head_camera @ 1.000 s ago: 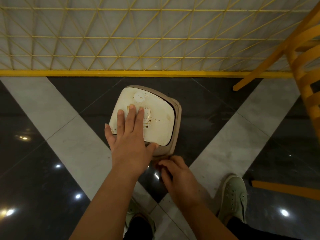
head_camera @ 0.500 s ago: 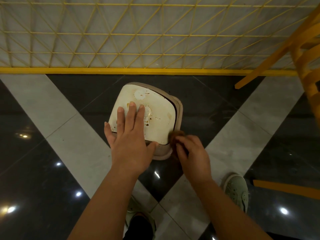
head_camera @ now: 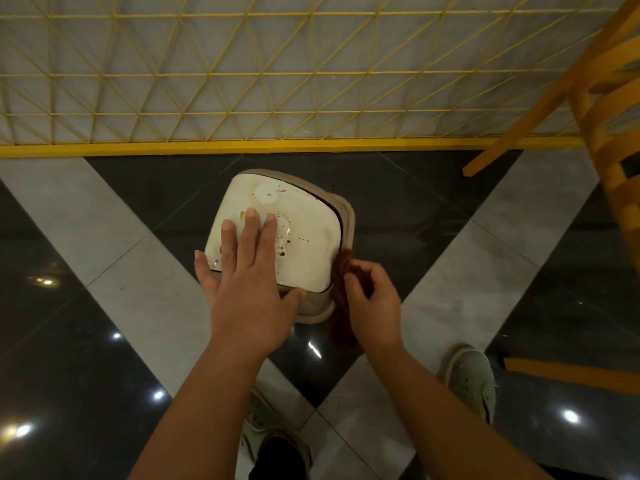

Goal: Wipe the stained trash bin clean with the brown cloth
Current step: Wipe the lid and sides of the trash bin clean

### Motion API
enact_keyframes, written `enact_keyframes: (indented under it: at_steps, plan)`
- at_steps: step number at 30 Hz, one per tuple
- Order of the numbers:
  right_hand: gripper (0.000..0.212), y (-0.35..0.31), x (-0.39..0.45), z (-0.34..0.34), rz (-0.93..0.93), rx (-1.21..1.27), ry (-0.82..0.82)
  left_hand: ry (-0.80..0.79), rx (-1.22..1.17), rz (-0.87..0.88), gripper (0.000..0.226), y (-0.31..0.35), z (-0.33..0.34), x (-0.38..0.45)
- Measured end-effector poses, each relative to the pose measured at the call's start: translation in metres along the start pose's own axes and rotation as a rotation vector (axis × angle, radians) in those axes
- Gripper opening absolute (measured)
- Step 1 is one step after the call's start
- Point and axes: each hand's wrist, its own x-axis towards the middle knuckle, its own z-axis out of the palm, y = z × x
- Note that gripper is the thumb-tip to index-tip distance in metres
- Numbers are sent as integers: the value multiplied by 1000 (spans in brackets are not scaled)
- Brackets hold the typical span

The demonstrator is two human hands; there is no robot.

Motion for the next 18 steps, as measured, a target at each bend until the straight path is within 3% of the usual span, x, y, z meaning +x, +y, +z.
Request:
enact_keyframes:
  at_steps: [3,7,13,18]
  plan:
    - [18,-14,24,-12,57,26,-24,-25,-1,56,102,-8,-3,-1]
    - [18,-42,76,-26,-33,-58,57,-63,-49,123,96,-18,-8,-7]
    - [19,-48,104,-22,-88,-309,-237,-62,-42,146,89,-19,-11,-5]
    - [20,-25,73,-35,-80,-322,-208,12,0,17,104,-37,-16,-11]
